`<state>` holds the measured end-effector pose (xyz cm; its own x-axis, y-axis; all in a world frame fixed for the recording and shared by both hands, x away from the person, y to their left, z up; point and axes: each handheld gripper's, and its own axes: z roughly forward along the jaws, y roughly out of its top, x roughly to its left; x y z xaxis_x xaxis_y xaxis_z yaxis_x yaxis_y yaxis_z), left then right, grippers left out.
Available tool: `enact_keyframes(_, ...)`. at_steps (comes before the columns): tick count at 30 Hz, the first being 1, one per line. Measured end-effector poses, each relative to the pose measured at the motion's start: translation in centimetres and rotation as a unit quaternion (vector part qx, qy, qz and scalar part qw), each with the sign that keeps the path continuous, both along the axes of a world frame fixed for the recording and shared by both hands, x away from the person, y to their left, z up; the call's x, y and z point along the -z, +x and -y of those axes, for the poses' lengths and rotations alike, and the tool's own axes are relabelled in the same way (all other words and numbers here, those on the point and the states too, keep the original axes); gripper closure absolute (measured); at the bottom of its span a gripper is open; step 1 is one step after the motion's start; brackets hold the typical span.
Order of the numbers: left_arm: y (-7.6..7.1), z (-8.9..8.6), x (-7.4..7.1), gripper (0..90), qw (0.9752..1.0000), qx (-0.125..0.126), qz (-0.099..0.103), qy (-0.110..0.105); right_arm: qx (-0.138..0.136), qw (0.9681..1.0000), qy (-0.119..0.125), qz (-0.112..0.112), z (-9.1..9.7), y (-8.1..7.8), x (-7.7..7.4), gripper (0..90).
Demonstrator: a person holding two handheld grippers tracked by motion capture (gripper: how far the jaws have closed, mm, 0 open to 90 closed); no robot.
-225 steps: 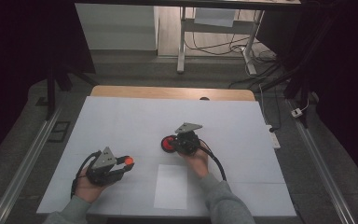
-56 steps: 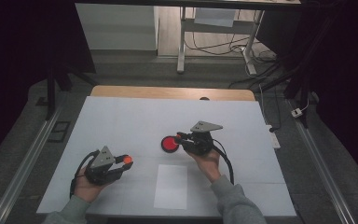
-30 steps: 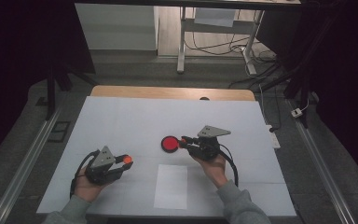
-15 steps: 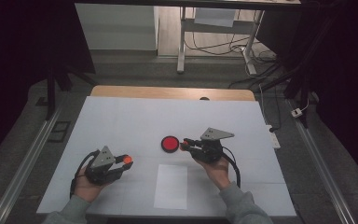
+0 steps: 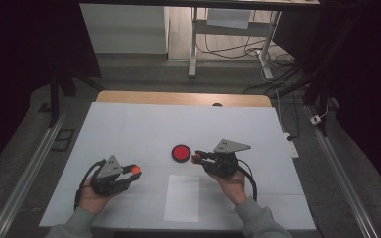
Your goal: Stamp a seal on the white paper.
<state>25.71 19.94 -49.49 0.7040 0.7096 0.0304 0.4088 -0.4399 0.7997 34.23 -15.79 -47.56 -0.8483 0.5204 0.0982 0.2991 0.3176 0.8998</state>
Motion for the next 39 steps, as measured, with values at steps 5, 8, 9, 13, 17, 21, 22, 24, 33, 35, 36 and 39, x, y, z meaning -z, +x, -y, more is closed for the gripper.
enact_keyframes(5, 0.0, 0.0, 0.0, 64.7, 1.0000, -0.001, 0.000, 0.000, -0.005, 1.0000, 0.000, -0.001, 0.1, -0.5, 0.1, 72.5)
enact_keyframes(8, 0.0, 0.0, 0.0, 64.7, 1.0000, 0.000, 0.000, 0.000, -0.008, 1.0000, 0.000, -0.002, 0.1, -0.8, 0.1, 72.5)
enact_keyframes(9, 0.0, 0.0, 0.0, 64.7, 1.0000, 0.000, 0.000, 0.000, -0.009, 1.0000, -0.001, -0.002, 0.1, -0.9, 0.1, 72.5)
enact_keyframes(13, 0.0, 0.0, 0.0, 64.7, 1.0000, 0.000, 0.000, 0.000, -0.013, 0.9999, -0.001, -0.002, 0.1, -1.2, 0.2, 72.5)
enact_keyframes(17, 0.0, 0.0, 0.0, 64.7, 1.0000, 0.000, 0.001, -0.001, -0.020, 0.9998, 0.000, -0.004, -0.2, -1.5, 0.2, 72.5)
enact_keyframes(21, 0.0, 0.0, 0.0, 64.7, 1.0000, 0.000, 0.001, -0.001, -0.027, 0.9996, -0.005, -0.005, -0.5, -1.9, 0.4, 72.5)
enact_keyframes(22, 0.0, 0.0, 0.0, 64.7, 1.0000, 0.000, 0.001, -0.001, -0.029, 0.9995, -0.007, -0.006, -0.5, -2.0, 0.4, 72.5)
enact_keyframes(24, 0.0, -0.1, 0.0, 64.7, 1.0000, 0.000, 0.001, 0.000, -0.032, 0.9994, -0.010, -0.007, -0.7, -2.1, 0.6, 72.5)
enact_keyframes(33, 0.0, -0.1, 0.0, 64.7, 1.0000, 0.000, 0.000, -0.001, -0.039, 0.9988, -0.024, -0.016, -1.0, -2.6, 1.6, 72.5)
enact_keyframes(35, 0.0, -0.1, 0.0, 64.7, 1.0000, 0.000, -0.001, -0.001, -0.040, 0.9987, -0.026, -0.018, -1.0, -2.7, 1.8, 72.5)
enact_keyframes(36, 0.0, 0.0, 0.0, 64.7, 1.0000, 0.000, 0.000, -0.001, -0.041, 0.9987, -0.025, -0.020, -1.0, -2.8, 1.9, 72.5)
enact_keyframes(39, 0.1, 0.0, 0.0, 64.7, 1.0000, 0.001, -0.001, -0.001, -0.045, 0.9984, -0.029, -0.022, -1.0, -3.1, 2.0, 72.5)
